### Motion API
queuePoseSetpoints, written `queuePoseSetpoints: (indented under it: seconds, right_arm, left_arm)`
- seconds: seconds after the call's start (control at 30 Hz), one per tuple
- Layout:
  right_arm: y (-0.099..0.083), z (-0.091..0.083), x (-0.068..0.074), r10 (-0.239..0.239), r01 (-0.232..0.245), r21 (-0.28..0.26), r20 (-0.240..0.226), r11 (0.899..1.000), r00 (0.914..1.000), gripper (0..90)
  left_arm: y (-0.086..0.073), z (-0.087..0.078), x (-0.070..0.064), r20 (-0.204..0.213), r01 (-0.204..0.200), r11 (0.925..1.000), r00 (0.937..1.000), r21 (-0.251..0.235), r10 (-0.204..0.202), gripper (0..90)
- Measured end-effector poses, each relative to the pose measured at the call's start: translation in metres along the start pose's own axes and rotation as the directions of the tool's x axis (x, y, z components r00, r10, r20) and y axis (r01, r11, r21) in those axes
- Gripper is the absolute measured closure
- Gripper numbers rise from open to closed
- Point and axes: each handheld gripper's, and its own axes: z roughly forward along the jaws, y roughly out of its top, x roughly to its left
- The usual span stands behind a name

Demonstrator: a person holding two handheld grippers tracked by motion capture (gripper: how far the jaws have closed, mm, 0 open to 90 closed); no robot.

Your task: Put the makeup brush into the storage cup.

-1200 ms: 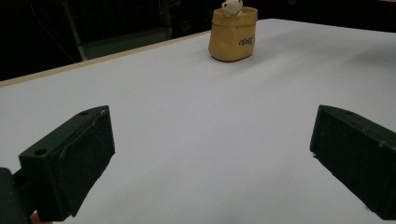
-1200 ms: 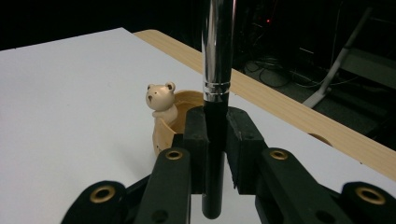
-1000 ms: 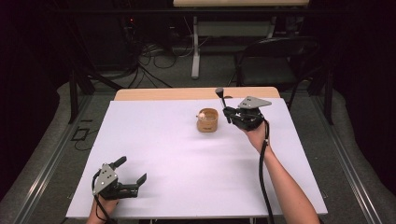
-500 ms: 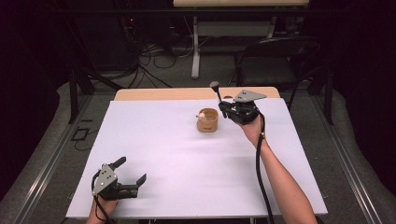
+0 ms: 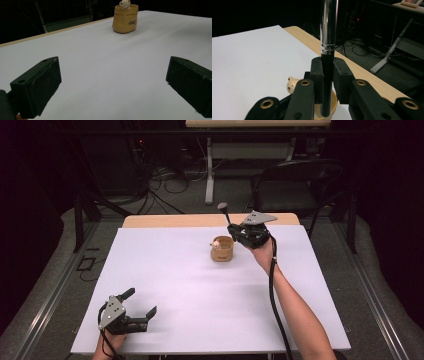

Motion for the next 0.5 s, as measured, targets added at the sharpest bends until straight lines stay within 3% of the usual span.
queuePoseSetpoints:
  seconds: [0.5]
  right_arm:
    - [-0.002, 0.024, 0.003, 0.019, -0.019, 0.014, -0.026, 1.000, 0.9995, 79.3]
  left_arm:
    - [0.000, -0.001, 0.000, -0.001, -0.001, 1.0000, 1.0000, 0.000, 0.001, 0.0]
